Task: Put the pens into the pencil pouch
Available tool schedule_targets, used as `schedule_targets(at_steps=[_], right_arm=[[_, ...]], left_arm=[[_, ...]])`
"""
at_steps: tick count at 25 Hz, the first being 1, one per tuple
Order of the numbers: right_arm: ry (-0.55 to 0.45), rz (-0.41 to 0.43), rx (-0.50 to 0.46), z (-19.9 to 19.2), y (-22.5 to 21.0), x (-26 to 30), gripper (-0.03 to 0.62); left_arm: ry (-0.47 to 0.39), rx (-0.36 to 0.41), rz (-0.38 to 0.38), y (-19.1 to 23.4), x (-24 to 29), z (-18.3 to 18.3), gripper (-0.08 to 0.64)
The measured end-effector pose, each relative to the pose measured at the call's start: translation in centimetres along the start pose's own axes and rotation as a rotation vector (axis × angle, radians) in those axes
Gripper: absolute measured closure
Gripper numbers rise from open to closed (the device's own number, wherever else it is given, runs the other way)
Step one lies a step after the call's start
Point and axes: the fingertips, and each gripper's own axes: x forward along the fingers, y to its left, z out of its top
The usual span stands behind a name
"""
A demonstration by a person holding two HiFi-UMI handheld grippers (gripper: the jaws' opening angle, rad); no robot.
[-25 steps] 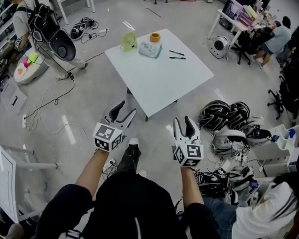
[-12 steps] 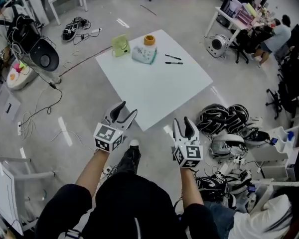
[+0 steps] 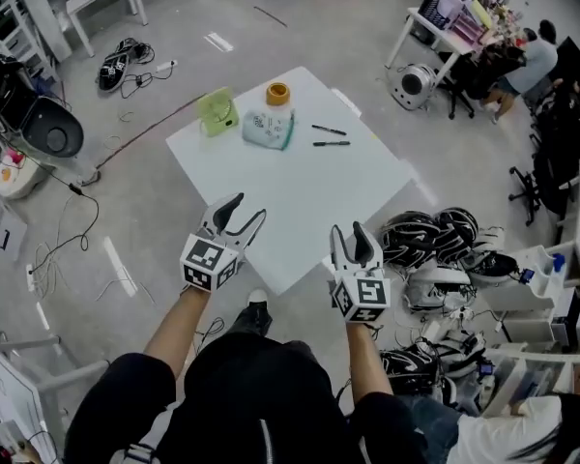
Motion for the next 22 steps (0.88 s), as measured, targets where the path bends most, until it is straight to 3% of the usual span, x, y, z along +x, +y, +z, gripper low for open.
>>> schedule_targets(at_steps=[10,22], right_arm=[[0.000,-0.028,-0.009,1.4,-1.3,5.9,0.413],[0.016,0.039,-0.005,1.9,-3.8,13.3,0.413]], left_arm=[[-0.003,-0.013,-0.024,4.6,4.7,0.3,0.326],[0.019,-0.024,0.022,8.2,9.9,0.2,0.326]])
